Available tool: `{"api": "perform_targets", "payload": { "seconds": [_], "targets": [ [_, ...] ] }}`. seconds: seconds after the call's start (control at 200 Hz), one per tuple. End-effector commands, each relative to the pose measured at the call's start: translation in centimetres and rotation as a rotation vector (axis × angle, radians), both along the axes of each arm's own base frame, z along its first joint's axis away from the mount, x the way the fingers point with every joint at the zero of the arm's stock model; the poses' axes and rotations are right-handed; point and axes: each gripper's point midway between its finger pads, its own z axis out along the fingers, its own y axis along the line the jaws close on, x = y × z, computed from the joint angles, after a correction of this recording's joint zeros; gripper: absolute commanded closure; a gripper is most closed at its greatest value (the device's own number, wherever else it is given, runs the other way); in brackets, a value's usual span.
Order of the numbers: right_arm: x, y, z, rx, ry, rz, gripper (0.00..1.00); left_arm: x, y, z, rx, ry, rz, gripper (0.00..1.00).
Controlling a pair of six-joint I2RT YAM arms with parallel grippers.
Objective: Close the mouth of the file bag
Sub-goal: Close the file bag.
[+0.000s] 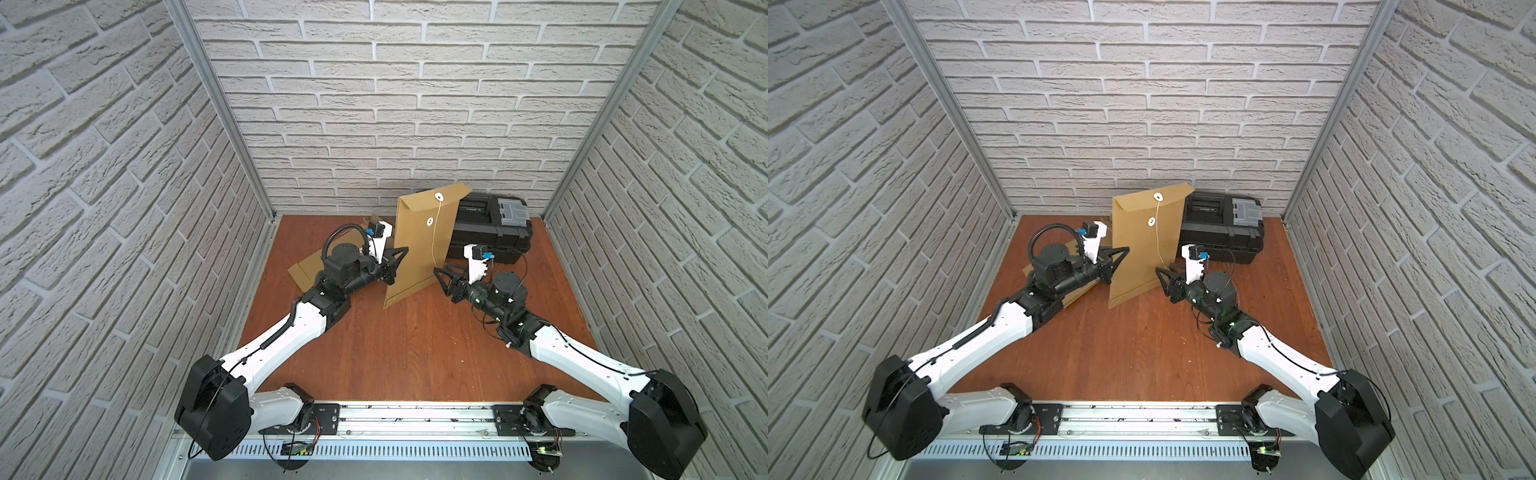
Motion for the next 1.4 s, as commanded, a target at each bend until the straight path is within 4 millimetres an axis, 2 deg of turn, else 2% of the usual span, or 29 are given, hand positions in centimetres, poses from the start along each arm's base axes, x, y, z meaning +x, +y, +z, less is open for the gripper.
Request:
{"api": "perform_targets", "payload": {
  "seconds": [0.0,0.13,0.225,0.31,0.44,0.6,0.68,0.815,1.02,1.165,1.235,1.29,1.39],
  "targets": [
    [1.0,-0.1,6.3,0.032,-0.218,-0.066,0.48,-0.8,-0.5,2.9,0.009,-0.111,-0.014,1.00],
    [1.7,-0.7,8.4,0.051,-0.269,-0.123,0.48,-1.7,-1.4,3.0,0.020,-0.131,-0.052,1.00],
    [2.3,-2.0,9.0,0.041,-0.277,-0.204,0.52,-2.1,-1.7,3.2,0.023,-0.140,-0.067,1.00],
    [2.1,-2.2,9.1,0.045,-0.277,-0.204,0.59,-2.1,-1.6,3.2,0.025,-0.141,-0.063,1.00],
    [1.3,-1.8,7.4,0.050,-0.225,-0.162,0.64,-2.0,-1.3,3.4,0.031,-0.152,-0.044,1.00],
    [-0.6,-3.1,3.0,0.018,-0.127,-0.162,0.62,-2.0,-1.0,3.0,0.053,-0.154,-0.031,1.00],
    [-1.3,-3.8,1.9,-0.002,-0.101,-0.175,0.59,-2.1,-1.0,2.8,0.055,-0.152,-0.036,1.00],
    [-1.4,-4.0,3.0,-0.017,-0.128,-0.182,0.49,-2.4,-1.6,2.3,0.053,-0.141,-0.062,1.00],
    [0.6,-2.9,5.7,0.009,-0.194,-0.192,0.48,-2.7,-2.4,2.0,0.041,-0.129,-0.083,1.00],
    [2.8,-3.1,6.1,-0.025,-0.211,-0.269,0.56,-3.1,-2.8,2.2,0.034,-0.130,-0.099,1.00],
    [3.0,-2.6,6.4,-0.029,-0.235,-0.253,0.66,-3.1,-2.7,2.3,0.034,-0.132,-0.093,1.00],
    [3.2,-2.2,6.0,-0.036,-0.231,-0.234,0.75,-3.0,-2.5,2.7,0.032,-0.140,-0.083,1.00],
    [3.0,-1.9,4.5,-0.024,-0.219,-0.219,0.83,-2.8,-2.1,3.4,0.034,-0.159,-0.055,1.00]
  ]
}}
